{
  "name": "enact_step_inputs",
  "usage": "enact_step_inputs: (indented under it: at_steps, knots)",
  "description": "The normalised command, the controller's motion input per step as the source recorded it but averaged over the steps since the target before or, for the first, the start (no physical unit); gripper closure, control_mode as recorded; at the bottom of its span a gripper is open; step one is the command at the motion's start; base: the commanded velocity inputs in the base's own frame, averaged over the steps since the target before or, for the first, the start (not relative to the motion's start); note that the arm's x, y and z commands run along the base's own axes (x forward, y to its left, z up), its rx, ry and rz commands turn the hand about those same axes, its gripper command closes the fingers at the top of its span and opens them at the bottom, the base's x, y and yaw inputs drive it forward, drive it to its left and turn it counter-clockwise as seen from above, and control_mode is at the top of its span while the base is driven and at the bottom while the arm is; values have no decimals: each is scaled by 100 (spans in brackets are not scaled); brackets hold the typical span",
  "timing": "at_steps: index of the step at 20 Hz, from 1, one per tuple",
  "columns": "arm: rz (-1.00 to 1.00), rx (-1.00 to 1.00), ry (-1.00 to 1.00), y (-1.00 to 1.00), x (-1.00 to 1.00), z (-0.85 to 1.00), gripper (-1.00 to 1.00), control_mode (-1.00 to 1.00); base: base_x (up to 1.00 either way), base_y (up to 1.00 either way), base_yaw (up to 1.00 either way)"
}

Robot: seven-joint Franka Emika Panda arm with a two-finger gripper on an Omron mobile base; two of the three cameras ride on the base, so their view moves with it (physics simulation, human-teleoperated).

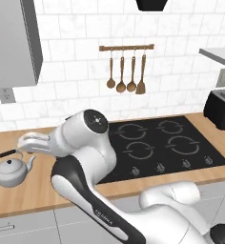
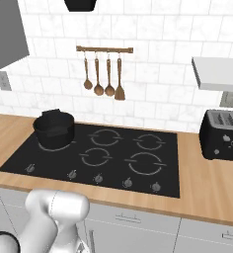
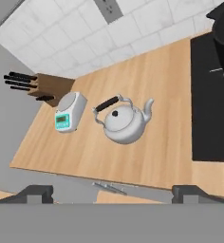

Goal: Pick the kettle from the counter and place it on a stove burner. Then turn the burner on.

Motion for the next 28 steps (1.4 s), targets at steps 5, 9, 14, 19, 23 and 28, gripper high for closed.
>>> enact_step_inputs:
  at_steps: [5, 9, 14, 19, 23, 28]
  knots:
    - [-7, -13, 10, 84, 48, 0, -100, -100, 0, 0, 0]
    - [-18, -8, 22, 44, 73, -7, -100, -100, 0, 0, 0]
    - [-15, 3, 11, 3, 58, -43, -100, -100, 0, 0, 0]
    - [-6, 8, 5, 9, 25, -49, -100, -100, 0, 0, 0]
    - [-4, 5, 11, 33, 21, -42, -100, -100, 0, 0, 0]
    - [-2, -3, 12, 48, 31, -9, -100, -100, 0, 0, 0]
